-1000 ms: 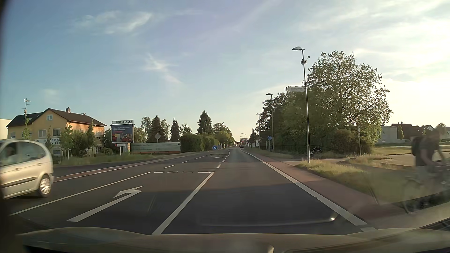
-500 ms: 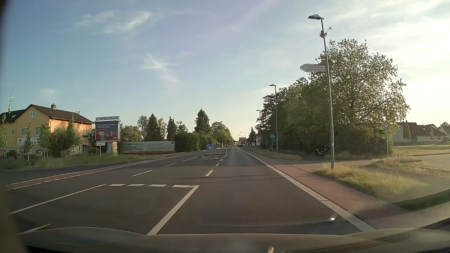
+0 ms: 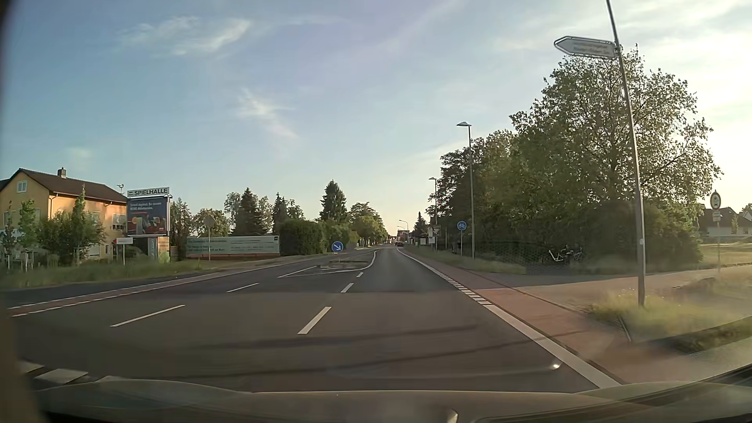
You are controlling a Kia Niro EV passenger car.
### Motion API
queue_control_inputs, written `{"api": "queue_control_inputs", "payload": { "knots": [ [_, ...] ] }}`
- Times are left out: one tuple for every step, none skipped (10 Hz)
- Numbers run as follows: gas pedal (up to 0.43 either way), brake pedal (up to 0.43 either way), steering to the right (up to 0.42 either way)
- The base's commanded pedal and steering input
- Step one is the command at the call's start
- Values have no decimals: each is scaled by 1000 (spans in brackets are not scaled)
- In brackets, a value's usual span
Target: Follow the waypoints while adhering to traffic rules and regulations
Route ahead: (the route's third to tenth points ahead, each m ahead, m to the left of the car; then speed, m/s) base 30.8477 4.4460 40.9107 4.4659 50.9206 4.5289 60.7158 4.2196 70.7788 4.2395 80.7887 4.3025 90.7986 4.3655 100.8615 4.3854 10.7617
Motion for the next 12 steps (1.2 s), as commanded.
{"api": "queue_control_inputs", "payload": {
  "knots": [
    [0, 30, 2],
    [0, 30, 2],
    [0, 30, 2],
    [0, 30, 1],
    [0, 30, -2],
    [0, 30, -3],
    [0, 30, -3],
    [0, 30, -3],
    [0, 37, -3],
    [8, 30, -4],
    [8, 30, -6],
    [8, 37, -6]
  ]
}}
